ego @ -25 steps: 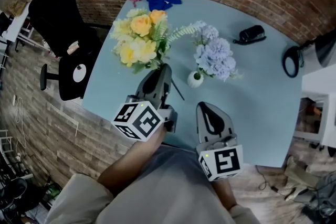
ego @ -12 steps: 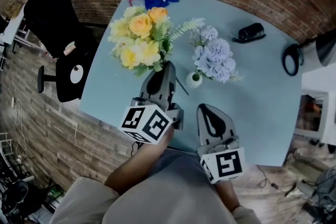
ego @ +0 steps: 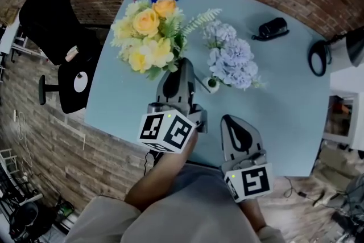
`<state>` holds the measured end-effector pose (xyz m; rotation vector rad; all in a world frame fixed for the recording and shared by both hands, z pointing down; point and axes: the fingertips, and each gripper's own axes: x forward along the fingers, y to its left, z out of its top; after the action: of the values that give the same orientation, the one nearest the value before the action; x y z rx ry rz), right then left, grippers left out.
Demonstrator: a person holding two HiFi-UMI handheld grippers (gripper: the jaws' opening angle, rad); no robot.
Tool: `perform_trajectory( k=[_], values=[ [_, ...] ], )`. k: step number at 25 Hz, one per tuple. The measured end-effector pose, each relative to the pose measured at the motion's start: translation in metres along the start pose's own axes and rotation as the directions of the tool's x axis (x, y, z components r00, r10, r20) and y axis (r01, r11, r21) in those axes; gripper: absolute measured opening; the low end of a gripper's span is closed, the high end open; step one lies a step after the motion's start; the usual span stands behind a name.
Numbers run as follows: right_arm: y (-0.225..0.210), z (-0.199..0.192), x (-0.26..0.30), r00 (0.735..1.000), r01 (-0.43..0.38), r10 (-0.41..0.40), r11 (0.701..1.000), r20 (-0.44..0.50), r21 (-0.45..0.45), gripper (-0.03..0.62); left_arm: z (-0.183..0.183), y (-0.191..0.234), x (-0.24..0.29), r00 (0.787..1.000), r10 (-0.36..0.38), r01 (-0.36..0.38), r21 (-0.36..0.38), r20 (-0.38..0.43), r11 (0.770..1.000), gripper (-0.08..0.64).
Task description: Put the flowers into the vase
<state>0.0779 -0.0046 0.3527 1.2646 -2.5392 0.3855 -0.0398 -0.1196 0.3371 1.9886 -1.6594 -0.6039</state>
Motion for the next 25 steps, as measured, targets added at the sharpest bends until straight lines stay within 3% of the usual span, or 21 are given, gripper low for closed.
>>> perform_trajectory(
  k=[25],
  values=[
    [-0.008,-0.011,0.003,0.999,0.025,-0.025,0.999,-0.034,0.023,0.025,-0.021,0.006,0.017,1.000,0.012,-0.013,0.077,0.016,0.997,0.044]
  ],
)
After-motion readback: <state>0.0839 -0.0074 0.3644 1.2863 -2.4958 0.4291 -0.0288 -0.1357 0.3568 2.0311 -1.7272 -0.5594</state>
